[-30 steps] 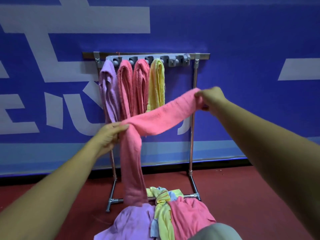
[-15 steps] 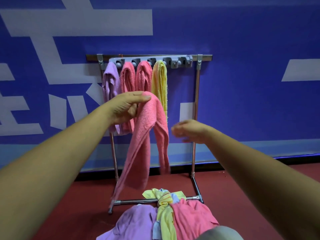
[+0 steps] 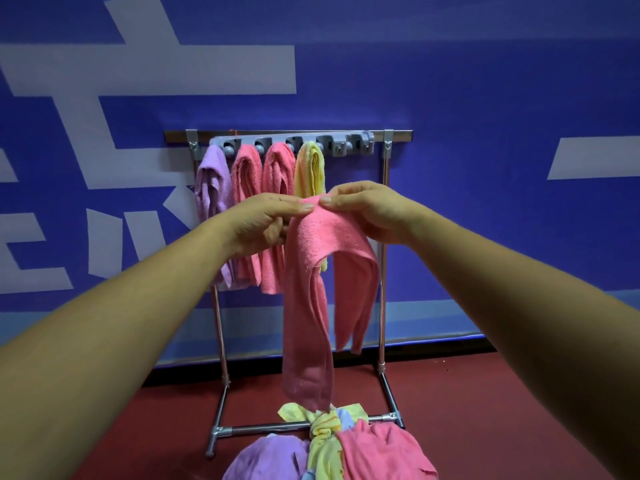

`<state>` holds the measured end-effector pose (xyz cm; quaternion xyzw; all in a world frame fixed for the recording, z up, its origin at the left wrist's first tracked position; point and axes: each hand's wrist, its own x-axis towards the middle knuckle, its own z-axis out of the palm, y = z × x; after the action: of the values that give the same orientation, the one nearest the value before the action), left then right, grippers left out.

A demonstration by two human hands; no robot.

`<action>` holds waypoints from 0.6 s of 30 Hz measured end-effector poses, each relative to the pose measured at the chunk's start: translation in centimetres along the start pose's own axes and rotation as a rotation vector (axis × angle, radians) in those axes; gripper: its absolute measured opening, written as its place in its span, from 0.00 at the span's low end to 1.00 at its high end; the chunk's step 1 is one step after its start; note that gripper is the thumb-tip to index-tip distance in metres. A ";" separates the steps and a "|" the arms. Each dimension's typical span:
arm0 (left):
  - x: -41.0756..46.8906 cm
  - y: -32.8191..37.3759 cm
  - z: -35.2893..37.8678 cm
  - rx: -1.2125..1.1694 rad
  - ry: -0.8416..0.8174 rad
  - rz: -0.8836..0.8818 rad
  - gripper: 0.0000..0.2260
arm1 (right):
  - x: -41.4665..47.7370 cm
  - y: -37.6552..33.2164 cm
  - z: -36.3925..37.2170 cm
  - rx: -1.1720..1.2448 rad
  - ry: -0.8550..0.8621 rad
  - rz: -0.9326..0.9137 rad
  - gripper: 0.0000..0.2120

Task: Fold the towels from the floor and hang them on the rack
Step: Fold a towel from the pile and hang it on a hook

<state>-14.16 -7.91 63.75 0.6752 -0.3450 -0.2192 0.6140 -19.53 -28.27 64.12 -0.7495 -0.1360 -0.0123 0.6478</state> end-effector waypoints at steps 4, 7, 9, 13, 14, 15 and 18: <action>1.1 -0.2 -0.4 0.082 0.029 -0.023 0.12 | -0.2 -0.3 -2.4 0.164 0.107 -0.006 0.09; 2.6 0.5 0.0 0.054 0.085 0.002 0.05 | 0.1 -0.3 -4.3 0.157 0.165 0.127 0.06; 4.1 1.4 0.4 0.041 0.115 0.010 0.06 | 0.4 -0.7 -5.3 0.132 0.192 0.180 0.07; 7.9 3.0 0.6 0.033 0.186 0.020 0.11 | 1.8 -1.7 -7.8 0.119 0.252 0.162 0.08; 8.9 3.4 0.6 0.048 0.203 0.033 0.08 | 2.3 -2.0 -8.4 0.101 0.285 0.134 0.12; 9.9 3.8 0.4 0.085 0.227 0.050 0.05 | 3.0 -2.3 -9.2 0.089 0.326 0.101 0.15; 13.0 5.1 -0.2 0.262 0.302 0.091 0.03 | 4.9 -3.5 -11.1 0.036 0.393 0.017 0.05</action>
<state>-6.36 -17.34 70.47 0.7584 -0.3047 -0.0408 0.5747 -13.85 -37.73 70.19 -0.7222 -0.0007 -0.1507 0.6751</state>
